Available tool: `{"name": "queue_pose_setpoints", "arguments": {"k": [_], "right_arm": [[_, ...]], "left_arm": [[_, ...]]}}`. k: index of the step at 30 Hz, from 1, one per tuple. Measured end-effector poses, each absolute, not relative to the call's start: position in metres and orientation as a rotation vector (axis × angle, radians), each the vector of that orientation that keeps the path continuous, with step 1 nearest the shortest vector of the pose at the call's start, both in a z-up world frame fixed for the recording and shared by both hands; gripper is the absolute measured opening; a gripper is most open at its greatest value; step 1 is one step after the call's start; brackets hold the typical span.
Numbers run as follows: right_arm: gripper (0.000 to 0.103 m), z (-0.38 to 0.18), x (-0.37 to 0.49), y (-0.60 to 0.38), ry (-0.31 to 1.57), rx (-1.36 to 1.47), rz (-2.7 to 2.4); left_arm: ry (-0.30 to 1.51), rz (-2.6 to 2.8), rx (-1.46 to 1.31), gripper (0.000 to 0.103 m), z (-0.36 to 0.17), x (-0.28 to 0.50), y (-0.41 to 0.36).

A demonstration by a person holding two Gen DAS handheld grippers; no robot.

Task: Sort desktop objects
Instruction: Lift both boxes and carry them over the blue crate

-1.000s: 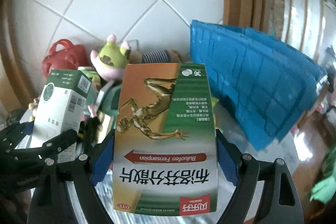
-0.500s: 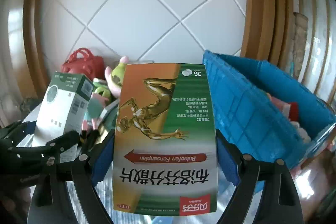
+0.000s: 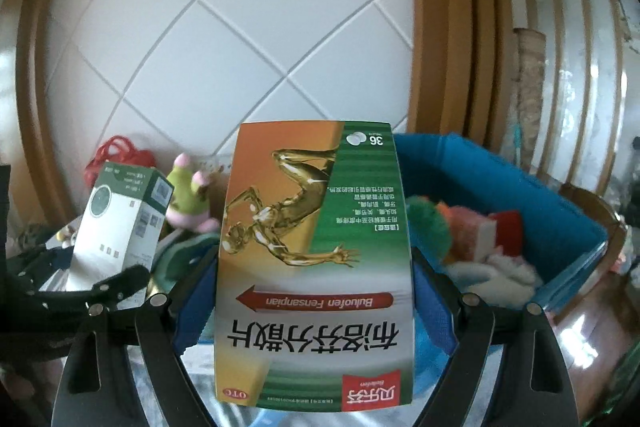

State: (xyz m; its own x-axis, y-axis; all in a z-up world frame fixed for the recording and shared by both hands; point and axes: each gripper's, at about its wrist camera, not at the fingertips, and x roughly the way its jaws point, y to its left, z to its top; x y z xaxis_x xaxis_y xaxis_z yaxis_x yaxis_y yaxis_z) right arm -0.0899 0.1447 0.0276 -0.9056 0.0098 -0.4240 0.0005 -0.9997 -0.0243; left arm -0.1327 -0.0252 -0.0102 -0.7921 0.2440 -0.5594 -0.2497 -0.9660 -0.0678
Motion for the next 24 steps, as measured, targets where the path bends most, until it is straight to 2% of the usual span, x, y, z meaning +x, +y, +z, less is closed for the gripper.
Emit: {"name": "queue_pose_setpoints", "arguments": {"k": [8, 14, 18, 24], "right_arm": [[0.087, 0.062, -0.107, 0.258, -0.087, -0.55, 3.109], [0.087, 0.082, -0.125, 0.366, -0.133, -0.525, 3.121], [0.087, 0.078, -0.145, 0.426, -0.137, -0.574, 3.104], [0.087, 0.052, -0.174, 0.476, -0.122, -0.676, 3.098]], "left_arm": [[-0.012, 2.822, -0.724, 0.08, 0.026, -0.149, 0.077], [-0.09, 2.852, -0.745, 0.08, 0.051, -0.173, 0.174], [-0.108, 2.838, -0.79, 0.08, 0.058, -0.181, 0.231], [-0.046, 2.805, -0.902, 0.08, 0.037, -0.199, 0.3]]}}
